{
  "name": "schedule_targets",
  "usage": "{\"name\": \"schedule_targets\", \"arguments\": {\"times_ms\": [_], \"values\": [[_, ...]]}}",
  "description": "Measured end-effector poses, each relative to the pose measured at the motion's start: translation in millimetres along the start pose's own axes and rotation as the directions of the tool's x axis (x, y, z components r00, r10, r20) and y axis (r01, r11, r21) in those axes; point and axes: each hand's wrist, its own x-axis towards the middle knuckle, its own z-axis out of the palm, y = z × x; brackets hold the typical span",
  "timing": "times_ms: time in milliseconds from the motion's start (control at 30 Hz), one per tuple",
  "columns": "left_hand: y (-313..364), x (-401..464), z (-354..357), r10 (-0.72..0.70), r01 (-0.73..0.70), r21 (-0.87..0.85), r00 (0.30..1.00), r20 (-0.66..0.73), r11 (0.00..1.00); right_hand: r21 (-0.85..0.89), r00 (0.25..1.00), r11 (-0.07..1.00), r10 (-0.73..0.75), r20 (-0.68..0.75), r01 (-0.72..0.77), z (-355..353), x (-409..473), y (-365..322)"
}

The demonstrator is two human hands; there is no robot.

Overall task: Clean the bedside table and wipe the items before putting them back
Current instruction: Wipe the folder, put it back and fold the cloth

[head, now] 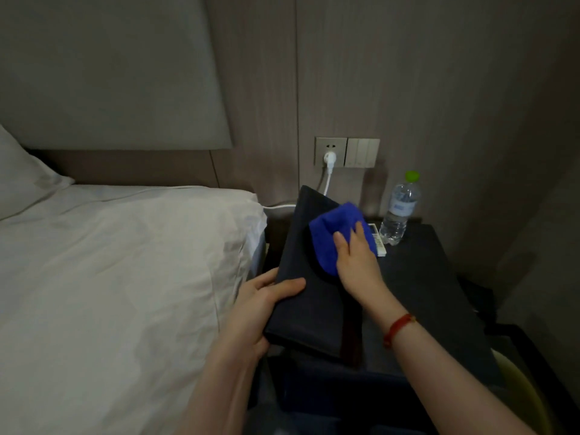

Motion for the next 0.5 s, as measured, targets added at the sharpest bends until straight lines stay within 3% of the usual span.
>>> {"name": "schedule_targets", "arguments": {"times_ms": [100,200,267,333,400,500], "values": [[-4.1,12.9,11.2,0.030,-0.032,-0.077,0.999,-0.027,0.996,0.210,0.990,0.969,0.120,0.073,-0.133,-7.4,-23.6,21.8],[-6.0,28.2,17.4,0.074,-0.081,-0.101,0.995,-0.072,0.992,0.386,0.976,0.911,0.073,0.203,-0.148,-10.3,-49.9,33.0],[-8.3,37.1,20.3,0.103,-0.108,-0.094,0.993,-0.063,0.990,0.541,0.970,0.822,0.056,0.236,-0.179,-16.1,-56.3,40.0],[-12.8,43.2,21.7,0.125,-0.126,-0.079,0.992,-0.024,0.989,0.659,0.941,0.688,0.108,0.322,-0.305,-29.1,-54.4,45.3],[-17.3,47.1,22.3,0.120,-0.118,-0.058,0.992,0.037,0.991,0.689,0.884,0.583,0.120,0.453,-0.432,-44.6,-53.2,46.7],[-20.6,52.7,19.7,0.103,-0.110,0.067,0.990,0.101,0.992,0.646,0.899,0.654,0.127,0.420,-0.394,-48.1,-56.2,49.9]]}}
